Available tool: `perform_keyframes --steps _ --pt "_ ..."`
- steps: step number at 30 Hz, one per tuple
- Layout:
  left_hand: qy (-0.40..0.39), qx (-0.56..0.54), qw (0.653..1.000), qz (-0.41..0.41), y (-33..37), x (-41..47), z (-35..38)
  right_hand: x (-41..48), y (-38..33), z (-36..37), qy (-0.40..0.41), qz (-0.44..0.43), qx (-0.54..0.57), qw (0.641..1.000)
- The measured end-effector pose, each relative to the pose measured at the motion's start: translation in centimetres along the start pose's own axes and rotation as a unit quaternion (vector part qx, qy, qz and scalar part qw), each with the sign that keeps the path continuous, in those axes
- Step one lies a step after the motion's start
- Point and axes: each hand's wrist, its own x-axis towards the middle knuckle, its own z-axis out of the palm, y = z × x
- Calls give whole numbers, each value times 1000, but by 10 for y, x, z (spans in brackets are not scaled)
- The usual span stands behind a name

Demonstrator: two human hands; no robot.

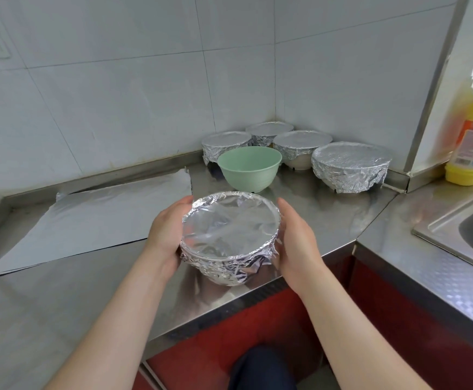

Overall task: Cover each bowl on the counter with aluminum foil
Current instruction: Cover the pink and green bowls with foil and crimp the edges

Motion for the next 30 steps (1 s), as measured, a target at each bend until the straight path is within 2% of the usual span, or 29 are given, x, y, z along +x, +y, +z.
perform_keyframes --steps 6,15,17,20,22,25,30 --pt "-11 -5 1000 2 -3 -4 5 0 -3 7 53 24 -25 998" --pt "-3 -17 1000 17 -7 -9 11 -1 -23 8 16 9 -44 999" --pt "-11 -10 999 29 -10 -11 8 -1 -35 7 46 -22 -69 996" --pt "26 28 998 41 -17 -15 -3 3 -41 -4 125 -65 -64 988" --pt "39 50 996 61 -18 -20 -8 -2 -34 -15 149 -85 -56 984" --pt "28 38 995 93 -14 -16 -6 -16 -8 -22 135 -104 -17 985" --pt "-39 -6 998 39 -24 3 6 -31 20 3 76 -105 32 991"
